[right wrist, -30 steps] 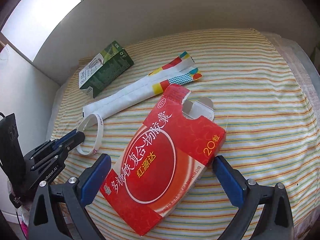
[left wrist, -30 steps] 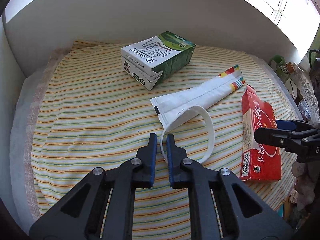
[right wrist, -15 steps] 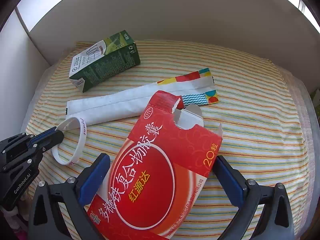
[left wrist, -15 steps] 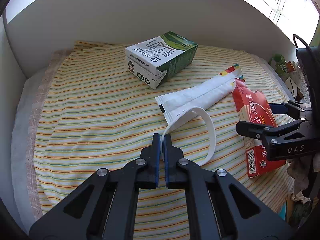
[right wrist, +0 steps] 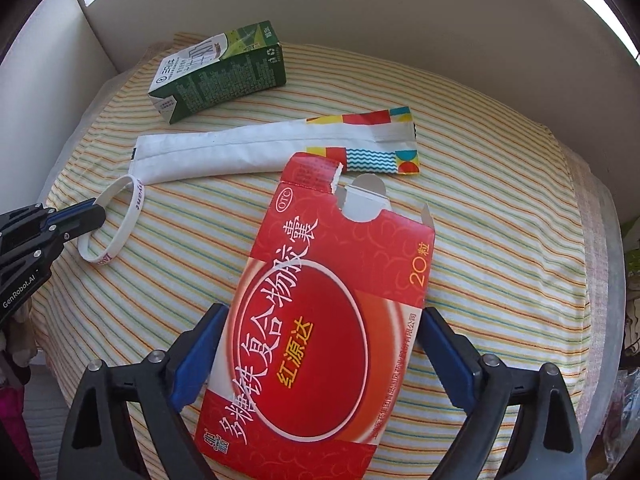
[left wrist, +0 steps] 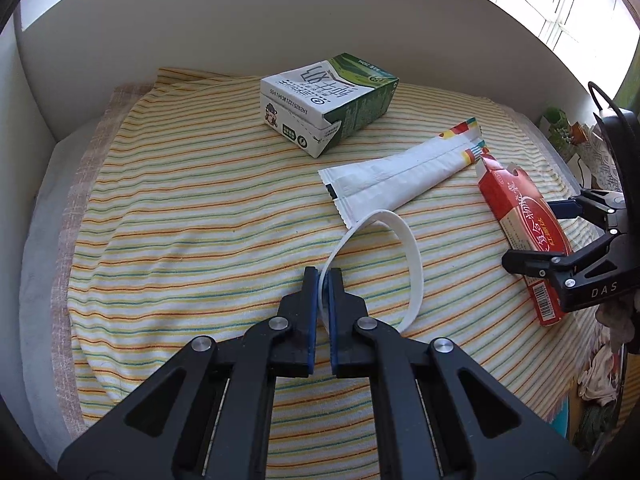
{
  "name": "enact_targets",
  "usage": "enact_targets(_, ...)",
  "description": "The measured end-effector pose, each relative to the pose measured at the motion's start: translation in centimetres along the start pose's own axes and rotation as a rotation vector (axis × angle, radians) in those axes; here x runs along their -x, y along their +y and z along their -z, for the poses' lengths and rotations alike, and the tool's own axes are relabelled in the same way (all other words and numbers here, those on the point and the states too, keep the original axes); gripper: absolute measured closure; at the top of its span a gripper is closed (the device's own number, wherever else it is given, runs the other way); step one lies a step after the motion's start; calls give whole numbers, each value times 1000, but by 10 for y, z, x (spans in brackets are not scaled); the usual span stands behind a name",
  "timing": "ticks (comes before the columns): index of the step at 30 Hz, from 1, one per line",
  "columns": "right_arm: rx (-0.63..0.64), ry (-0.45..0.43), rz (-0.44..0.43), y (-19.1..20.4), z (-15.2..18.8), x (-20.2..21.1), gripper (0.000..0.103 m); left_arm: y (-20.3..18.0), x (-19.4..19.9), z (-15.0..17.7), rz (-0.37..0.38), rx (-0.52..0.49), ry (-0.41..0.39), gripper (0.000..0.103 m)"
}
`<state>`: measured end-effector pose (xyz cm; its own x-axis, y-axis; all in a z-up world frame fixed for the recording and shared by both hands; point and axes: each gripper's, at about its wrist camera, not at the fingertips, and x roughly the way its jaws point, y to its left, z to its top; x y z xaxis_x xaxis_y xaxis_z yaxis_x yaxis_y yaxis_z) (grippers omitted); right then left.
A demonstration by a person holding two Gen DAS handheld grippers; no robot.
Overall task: Collect trash
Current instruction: 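Grasp the white wristband with the left gripper while the right grasps the red box, then carry the wristband and red box over the blue wastebasket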
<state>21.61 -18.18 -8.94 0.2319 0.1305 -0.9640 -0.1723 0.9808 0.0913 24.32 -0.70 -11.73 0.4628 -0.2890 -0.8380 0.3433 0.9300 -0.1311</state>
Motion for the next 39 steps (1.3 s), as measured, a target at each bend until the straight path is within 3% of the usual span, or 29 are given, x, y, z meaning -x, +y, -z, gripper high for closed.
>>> enact_targets(2, -2, -11, 8, -1, 4, 2, 5, 1, -2, -1, 4, 17, -10, 101)
enact_targets(7, -12, -46, 0, 2, 13, 8, 17, 1, 3, 2, 5, 42, -34, 101)
enact_targets(14, -45, -101, -63, -10, 46, 36, 24, 0, 31, 12, 6, 67, -88, 101)
enact_targets(39, -50, -278, -162, -5, 122, 100, 24, -54, 124, 70, -51, 0, -227, 101)
